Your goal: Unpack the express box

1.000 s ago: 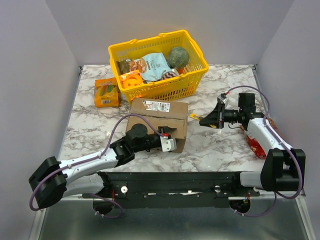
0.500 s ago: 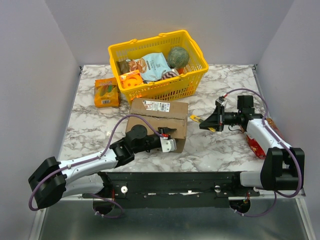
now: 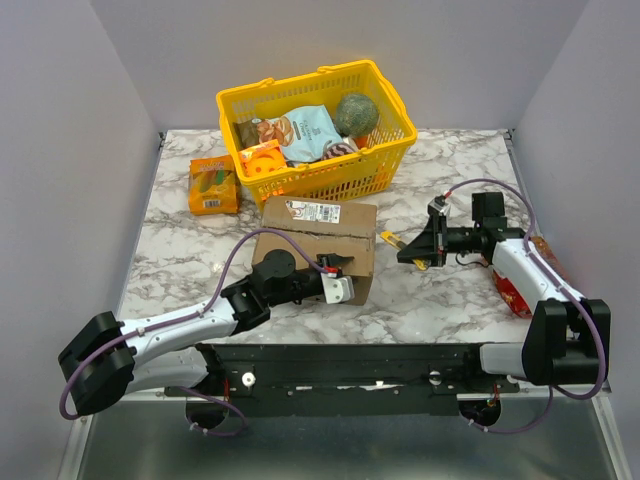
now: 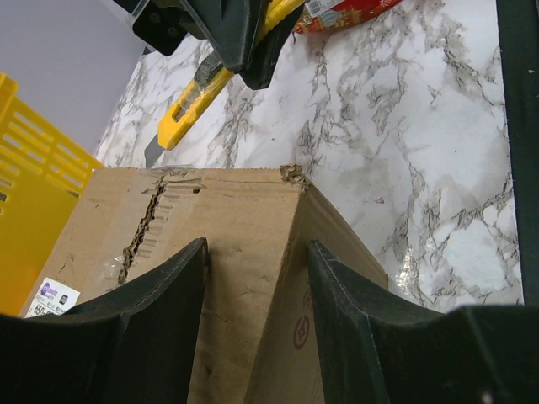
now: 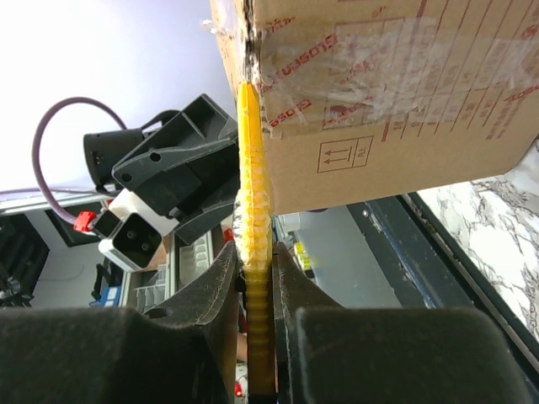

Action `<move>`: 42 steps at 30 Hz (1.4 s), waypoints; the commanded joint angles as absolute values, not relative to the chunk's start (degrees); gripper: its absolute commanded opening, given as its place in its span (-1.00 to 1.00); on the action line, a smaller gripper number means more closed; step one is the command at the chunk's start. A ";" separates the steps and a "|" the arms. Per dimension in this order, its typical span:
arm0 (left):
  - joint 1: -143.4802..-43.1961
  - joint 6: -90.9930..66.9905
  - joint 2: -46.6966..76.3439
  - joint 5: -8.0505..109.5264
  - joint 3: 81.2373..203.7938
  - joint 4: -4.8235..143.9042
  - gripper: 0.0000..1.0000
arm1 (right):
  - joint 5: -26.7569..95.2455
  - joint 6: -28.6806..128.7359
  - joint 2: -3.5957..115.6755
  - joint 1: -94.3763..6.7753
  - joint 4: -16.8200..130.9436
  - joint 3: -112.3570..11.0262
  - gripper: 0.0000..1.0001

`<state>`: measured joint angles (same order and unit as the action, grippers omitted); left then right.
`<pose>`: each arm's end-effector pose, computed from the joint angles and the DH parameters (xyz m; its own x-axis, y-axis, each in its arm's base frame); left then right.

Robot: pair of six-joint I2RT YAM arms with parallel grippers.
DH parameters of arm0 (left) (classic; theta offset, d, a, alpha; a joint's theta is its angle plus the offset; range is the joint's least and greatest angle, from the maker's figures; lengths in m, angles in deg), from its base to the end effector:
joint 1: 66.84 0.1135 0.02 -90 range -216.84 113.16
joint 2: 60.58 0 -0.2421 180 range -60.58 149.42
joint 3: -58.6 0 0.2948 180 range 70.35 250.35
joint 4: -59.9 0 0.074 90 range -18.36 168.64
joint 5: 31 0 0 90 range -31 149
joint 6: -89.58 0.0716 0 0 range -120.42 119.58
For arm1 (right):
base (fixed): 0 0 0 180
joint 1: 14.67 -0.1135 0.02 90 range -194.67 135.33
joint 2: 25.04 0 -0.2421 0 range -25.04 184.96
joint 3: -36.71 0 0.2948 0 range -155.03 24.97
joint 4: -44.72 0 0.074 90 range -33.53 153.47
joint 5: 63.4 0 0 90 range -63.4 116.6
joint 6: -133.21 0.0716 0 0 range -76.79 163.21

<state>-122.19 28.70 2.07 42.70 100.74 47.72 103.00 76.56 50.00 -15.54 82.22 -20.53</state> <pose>0.1689 -0.2797 0.2046 0.3891 0.2585 -0.8842 0.8678 0.2192 0.4460 0.2888 0.0740 0.1826 -0.9928 0.1142 -0.0362 -0.0132 0.1962 0.9805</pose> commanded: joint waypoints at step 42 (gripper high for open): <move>-118.35 12.77 -1.17 39.24 133.44 85.35 0.36 | 69.24 10.58 38.94 -21.09 119.29 -44.98 -0.99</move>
<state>-121.23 18.47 0.23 42.68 127.43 74.89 80.19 33.67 39.03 -21.04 110.62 -41.84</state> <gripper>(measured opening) 0.653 0.240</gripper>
